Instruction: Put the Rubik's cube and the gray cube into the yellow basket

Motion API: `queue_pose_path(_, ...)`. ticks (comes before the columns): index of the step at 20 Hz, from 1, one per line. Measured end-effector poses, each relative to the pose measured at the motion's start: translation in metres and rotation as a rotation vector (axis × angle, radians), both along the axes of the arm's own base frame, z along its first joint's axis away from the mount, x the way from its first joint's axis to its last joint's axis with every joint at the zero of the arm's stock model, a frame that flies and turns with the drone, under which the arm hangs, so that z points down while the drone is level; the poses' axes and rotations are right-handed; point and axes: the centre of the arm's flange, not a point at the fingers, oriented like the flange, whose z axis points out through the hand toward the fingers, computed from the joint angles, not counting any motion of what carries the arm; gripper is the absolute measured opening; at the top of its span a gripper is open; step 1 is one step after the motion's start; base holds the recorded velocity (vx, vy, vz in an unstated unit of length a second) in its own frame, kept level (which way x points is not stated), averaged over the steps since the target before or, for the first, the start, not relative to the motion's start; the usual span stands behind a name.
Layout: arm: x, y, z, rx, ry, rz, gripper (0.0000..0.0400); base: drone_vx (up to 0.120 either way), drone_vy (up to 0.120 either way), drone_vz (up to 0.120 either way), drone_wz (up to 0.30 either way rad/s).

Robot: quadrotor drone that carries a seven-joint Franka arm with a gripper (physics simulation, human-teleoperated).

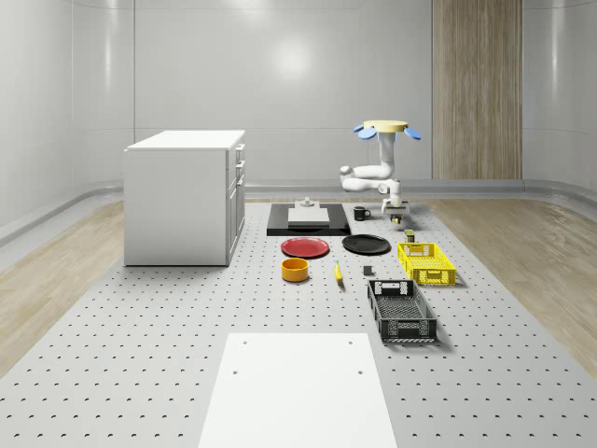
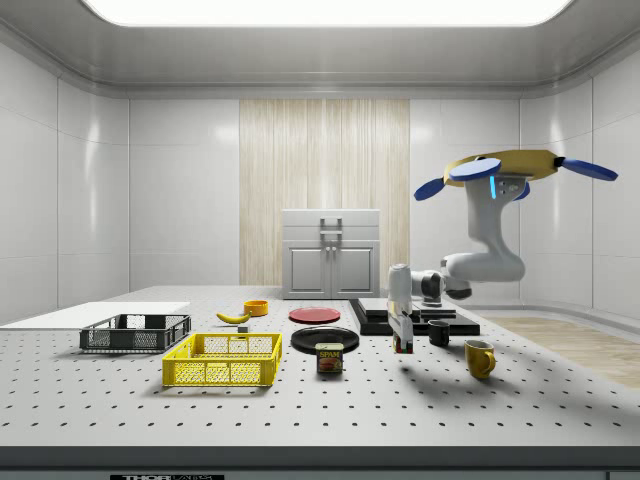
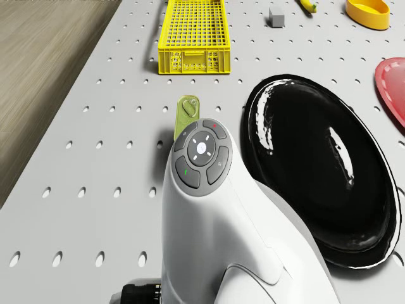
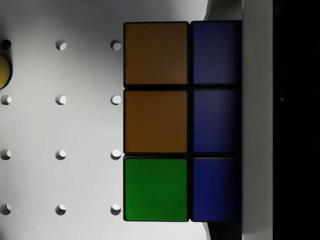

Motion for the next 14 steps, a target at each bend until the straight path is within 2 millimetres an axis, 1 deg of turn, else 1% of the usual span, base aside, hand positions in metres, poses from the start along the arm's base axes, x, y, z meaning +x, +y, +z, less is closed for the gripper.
queue_pose_path(4, 0.0, 0.0, -0.011, 0.0, 0.0, 0.0, 0.0325, 0.0, 0.0, 0.12, 0.0)
queue_pose_path(6, 0.0, 0.0, -0.014, 0.0, 0.0, 0.0, 0.0325, 0.1, 0.0, 0.12, 0.0)
queue_pose_path(7, 0.0, 0.0, -0.016, 0.0, 0.0, 0.0, 0.0325, 0.12, 0.0, 0.04, 0.0)
queue_pose_path(8, 0.0, 0.0, -0.016, 0.0, 0.0, 0.0, 0.0325, 0.12, 0.08, 0.0, 0.0)
queue_pose_path(14, 0.0, 0.0, -0.019, 0.0, 0.0, 0.0, 0.0325, 0.12, 0.12, 0.0, 0.0)
